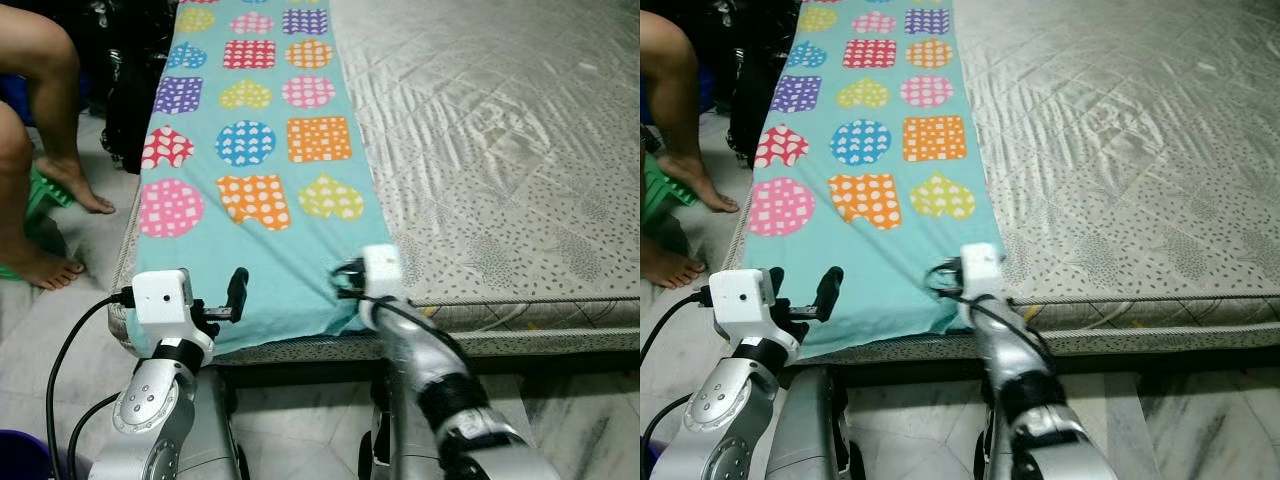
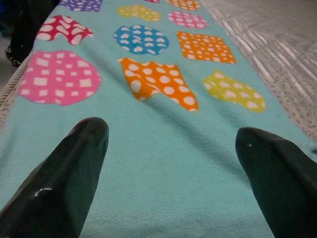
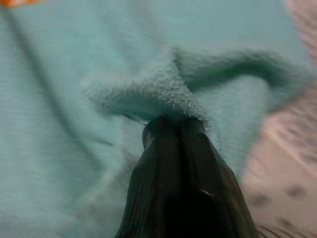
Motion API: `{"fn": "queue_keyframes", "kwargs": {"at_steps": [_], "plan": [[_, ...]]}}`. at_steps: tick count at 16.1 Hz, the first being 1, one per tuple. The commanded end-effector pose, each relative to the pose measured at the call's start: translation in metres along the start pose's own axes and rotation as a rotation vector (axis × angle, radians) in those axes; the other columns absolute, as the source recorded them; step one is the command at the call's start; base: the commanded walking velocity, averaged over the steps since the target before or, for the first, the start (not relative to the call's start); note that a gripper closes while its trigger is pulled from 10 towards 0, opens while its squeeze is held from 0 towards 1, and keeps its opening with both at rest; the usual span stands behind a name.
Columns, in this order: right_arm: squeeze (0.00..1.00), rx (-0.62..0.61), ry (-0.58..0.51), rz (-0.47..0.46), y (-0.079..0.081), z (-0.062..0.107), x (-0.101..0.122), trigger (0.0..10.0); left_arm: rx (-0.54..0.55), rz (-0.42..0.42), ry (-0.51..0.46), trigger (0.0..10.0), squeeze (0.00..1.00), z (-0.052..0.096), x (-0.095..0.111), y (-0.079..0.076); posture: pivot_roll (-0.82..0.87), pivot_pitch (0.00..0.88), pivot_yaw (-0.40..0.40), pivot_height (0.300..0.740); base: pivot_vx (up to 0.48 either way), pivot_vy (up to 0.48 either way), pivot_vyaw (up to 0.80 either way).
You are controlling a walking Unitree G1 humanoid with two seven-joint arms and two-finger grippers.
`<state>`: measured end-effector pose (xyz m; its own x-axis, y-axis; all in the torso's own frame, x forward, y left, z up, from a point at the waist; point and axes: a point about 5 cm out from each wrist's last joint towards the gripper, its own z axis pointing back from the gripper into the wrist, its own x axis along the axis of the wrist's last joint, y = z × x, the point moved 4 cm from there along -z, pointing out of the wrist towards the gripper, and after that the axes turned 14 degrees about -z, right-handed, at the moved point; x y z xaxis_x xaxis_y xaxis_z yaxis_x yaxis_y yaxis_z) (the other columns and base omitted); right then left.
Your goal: Clean up the room
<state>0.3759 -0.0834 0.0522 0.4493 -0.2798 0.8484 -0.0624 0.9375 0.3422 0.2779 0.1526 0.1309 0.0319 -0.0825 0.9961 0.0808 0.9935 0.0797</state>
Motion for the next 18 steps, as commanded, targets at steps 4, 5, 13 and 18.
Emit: {"fn": "queue_keyframes", "kwargs": {"at_steps": [4,5,13,18], "plan": [[0.0,-0.029,-0.026,-0.108,-0.033,0.018,0.011,0.0,0.017,-0.005,0.021,10.0,0.0,0.001,-0.007,0.005,-0.02,0.149,-0.002,0.55,0.0,0.0,0.0],[0.0,-0.032,-0.028,-0.114,-0.04,0.023,0.012,0.0,0.017,-0.005,0.021,10.0,0.0,0.001,-0.007,0.005,-0.02,0.149,-0.002,0.55,0.0,0.0,0.0],[0.0,-0.119,0.093,-0.054,-0.088,0.078,-0.018,3.7,0.003,-0.001,0.03,10.0,0.0,-0.002,-0.009,0.003,-0.06,0.151,0.007,0.55,0.0,0.0,0.0],[1.0,-0.069,0.103,0.045,-0.073,0.088,-0.018,10.0,-0.019,0.006,0.05,10.0,0.0,-0.004,-0.014,0.0,-0.06,0.147,0.007,0.55,0.0,0.0,0.0]]}}
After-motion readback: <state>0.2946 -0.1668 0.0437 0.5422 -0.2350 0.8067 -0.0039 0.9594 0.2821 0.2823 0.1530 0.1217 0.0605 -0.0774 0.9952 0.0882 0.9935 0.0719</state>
